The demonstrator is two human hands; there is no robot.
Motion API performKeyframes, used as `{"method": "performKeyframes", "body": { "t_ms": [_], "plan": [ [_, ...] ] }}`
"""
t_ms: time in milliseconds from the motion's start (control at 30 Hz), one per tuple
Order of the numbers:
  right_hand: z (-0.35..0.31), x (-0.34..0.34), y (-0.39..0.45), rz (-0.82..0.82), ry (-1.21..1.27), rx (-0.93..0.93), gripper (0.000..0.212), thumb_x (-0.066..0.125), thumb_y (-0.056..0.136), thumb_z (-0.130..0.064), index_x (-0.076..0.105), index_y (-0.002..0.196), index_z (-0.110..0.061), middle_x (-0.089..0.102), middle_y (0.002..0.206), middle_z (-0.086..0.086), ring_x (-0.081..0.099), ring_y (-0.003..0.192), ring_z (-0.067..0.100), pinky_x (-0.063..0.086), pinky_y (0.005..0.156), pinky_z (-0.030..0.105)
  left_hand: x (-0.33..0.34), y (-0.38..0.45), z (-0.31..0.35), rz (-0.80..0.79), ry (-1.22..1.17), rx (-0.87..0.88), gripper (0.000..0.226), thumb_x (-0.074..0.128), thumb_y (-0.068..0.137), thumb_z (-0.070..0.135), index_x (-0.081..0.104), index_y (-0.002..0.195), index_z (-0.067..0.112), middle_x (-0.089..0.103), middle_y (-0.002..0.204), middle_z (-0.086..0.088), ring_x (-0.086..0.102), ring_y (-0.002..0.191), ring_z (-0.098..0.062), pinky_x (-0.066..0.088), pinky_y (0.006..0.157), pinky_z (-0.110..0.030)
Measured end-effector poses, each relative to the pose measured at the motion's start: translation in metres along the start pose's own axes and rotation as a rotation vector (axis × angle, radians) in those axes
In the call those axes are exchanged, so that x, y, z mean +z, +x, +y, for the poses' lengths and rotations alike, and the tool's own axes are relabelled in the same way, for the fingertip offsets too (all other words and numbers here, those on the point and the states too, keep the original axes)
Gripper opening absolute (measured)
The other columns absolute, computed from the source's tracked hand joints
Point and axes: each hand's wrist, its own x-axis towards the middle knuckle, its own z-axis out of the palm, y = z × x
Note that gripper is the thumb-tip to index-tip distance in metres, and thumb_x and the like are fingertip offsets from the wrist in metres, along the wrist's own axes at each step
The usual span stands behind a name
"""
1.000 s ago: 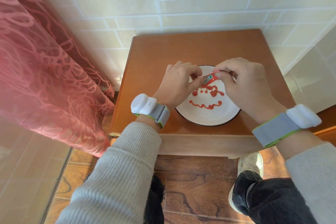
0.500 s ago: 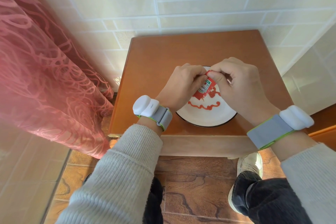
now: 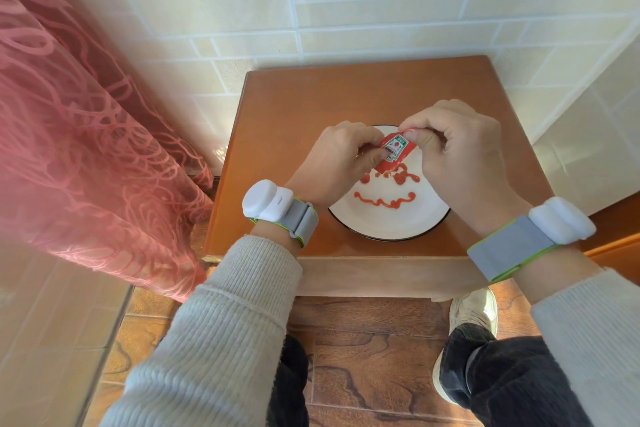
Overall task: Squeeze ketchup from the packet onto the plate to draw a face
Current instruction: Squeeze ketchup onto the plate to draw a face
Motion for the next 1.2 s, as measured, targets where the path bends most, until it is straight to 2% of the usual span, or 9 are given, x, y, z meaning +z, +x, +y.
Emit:
{"method": "performKeyframes", "body": {
  "t_ms": [200,333,400,500,600,800,1033,1133,1200],
  "plan": [
    [0.0024,-0.0009,0.0026,-0.138,0.124,0.04,0.009,0.074,0.091,-0.015,0.077,0.099,-0.012,0.068,0.087,-0.004,0.053,0.076,-0.001,0.041,0.071,0.011,0.0002,-0.0006,-0.0035,0.05,0.027,0.029,0.013,0.059,0.088,0.007,0.061,0.075,0.005,0.059,0.07,-0.007,0.047,0.066,-0.018,0.034,0.061,-0.024],
    [0.0041,0.0014,0.0002,-0.166,0.104,0.016,0.002,0.076,0.088,-0.009,0.078,0.089,-0.01,0.071,0.08,0.002,0.058,0.074,0.013,0.044,0.067,0.02,0.0039,-0.0014,-0.0056,0.019,0.03,0.026,0.012,0.059,0.087,0.008,0.063,0.075,0.008,0.063,0.07,-0.004,0.051,0.07,-0.021,0.041,0.065,-0.032],
    [0.0031,0.0022,0.0005,-0.155,0.09,-0.003,0.004,0.076,0.087,-0.006,0.077,0.085,-0.009,0.071,0.078,0.003,0.06,0.074,0.016,0.046,0.067,0.025,0.0032,-0.0014,-0.0052,0.001,0.027,0.039,0.014,0.06,0.087,0.01,0.064,0.074,0.011,0.065,0.068,0.003,0.052,0.07,-0.017,0.041,0.065,-0.027],
    [0.0019,0.0025,0.0003,-0.178,0.092,-0.004,0.005,0.075,0.088,-0.005,0.076,0.084,-0.009,0.069,0.078,0.002,0.057,0.072,0.014,0.044,0.066,0.02,-0.0004,-0.0015,-0.0029,-0.023,0.028,0.051,0.016,0.06,0.088,0.011,0.065,0.073,0.01,0.061,0.062,0.007,0.05,0.062,-0.011,0.034,0.06,-0.01],
    [0.0013,0.0022,-0.0016,-0.24,0.111,0.008,0.004,0.074,0.088,-0.006,0.075,0.089,-0.01,0.065,0.079,-0.004,0.052,0.074,0.009,0.039,0.07,0.013,-0.0014,-0.0032,-0.004,-0.049,0.021,0.043,0.016,0.06,0.089,0.009,0.064,0.074,0.007,0.063,0.063,-0.001,0.05,0.06,-0.014,0.034,0.059,-0.009],
    [0.0003,0.0028,-0.0041,-0.309,0.082,-0.043,0.005,0.074,0.089,-0.006,0.075,0.092,-0.009,0.066,0.08,-0.001,0.057,0.079,0.021,0.044,0.073,0.03,-0.0035,-0.0063,-0.0055,-0.061,0.013,0.042,0.014,0.062,0.088,0.012,0.066,0.076,0.006,0.065,0.067,-0.002,0.048,0.062,-0.012,0.033,0.06,-0.008],
    [-0.003,-0.002,-0.0053,-0.385,0.099,0.007,0.008,0.074,0.09,-0.013,0.076,0.098,-0.012,0.07,0.088,-0.001,0.062,0.084,0.017,0.048,0.079,0.03,-0.0024,-0.0085,-0.0037,-0.107,-0.019,0.049,0.007,0.064,0.086,0.009,0.069,0.083,0.006,0.071,0.074,-0.005,0.06,0.065,-0.012,0.04,0.062,-0.009],
    [-0.0022,-0.0046,-0.0047,-0.445,0.077,0.001,0.005,0.074,0.091,-0.013,0.077,0.095,-0.012,0.068,0.083,-0.001,0.059,0.079,0.015,0.043,0.072,0.023,-0.0023,-0.0086,0.0,-0.147,-0.025,0.049,0.007,0.064,0.086,0.009,0.07,0.084,0.007,0.072,0.076,-0.005,0.064,0.07,-0.013,0.046,0.064,-0.017],
    [-0.0012,-0.0052,-0.005,-0.458,0.055,0.016,0.004,0.074,0.091,-0.011,0.077,0.092,-0.012,0.065,0.081,0.0,0.055,0.076,0.015,0.038,0.068,0.021,-0.0025,-0.0083,0.0018,-0.186,-0.033,0.034,0.007,0.064,0.085,0.007,0.071,0.084,0.008,0.072,0.077,-0.003,0.063,0.069,-0.01,0.044,0.064,-0.012]
  ]
}}
